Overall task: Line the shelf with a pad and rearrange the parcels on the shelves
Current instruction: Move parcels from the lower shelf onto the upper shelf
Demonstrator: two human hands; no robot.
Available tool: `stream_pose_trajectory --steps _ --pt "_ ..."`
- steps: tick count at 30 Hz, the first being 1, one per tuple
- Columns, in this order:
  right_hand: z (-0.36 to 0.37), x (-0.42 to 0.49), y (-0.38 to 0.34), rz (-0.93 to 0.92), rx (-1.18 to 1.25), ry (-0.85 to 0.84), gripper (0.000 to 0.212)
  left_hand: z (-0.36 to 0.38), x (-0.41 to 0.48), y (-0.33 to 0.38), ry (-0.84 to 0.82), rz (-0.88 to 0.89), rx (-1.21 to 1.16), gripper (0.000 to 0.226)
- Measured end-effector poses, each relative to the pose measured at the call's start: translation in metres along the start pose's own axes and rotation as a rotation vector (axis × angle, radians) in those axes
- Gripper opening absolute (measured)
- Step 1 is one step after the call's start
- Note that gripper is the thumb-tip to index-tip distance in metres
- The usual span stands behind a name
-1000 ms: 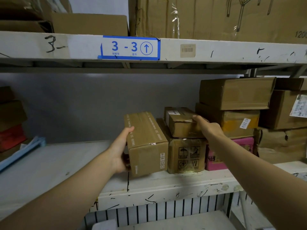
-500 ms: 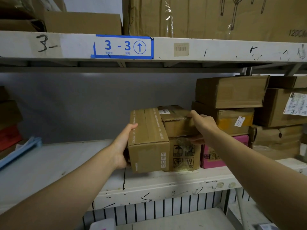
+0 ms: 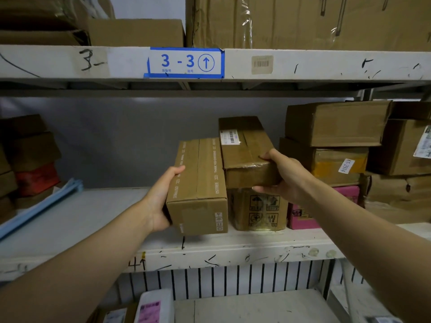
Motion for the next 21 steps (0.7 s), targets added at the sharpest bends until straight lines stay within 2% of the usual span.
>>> stream_pose_trajectory --steps 8,14,16,19,21 --pt "0.046 -0.021 0.017 -0.003 -0.047 -0.157 0.038 -0.050 -0.034 -0.025 0.129 0.020 -0.189 0.047" --pt "0.097 -0.041 0.049 -0.001 -0.140 -0.305 0.017 -0.094 -0.073 -0.056 0.269 0.041 -0.337 0.046" --pt "0.117 -0.048 0.061 0.002 -0.167 -0.382 0.026 -0.110 -0.088 -0.069 0.315 0.060 -0.379 0.047" --pt "0.146 -0.060 0.092 0.052 -0.216 -0.497 0.060 -0.135 -0.118 -0.093 0.404 0.071 -0.423 0.048" --pt "0.161 -0.070 0.110 0.070 -0.250 -0.558 0.070 -0.151 -0.137 -0.108 0.453 0.080 -0.430 0.052"
Point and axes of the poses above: each hand's wrist, its own x-axis towards the middle knuckle, its own z-axis out of the palm, y = z × x, the point moved 10 cm from there along x, towards the middle knuckle, and after that the axes turned 10 degrees about x, right-handed, at the moved point
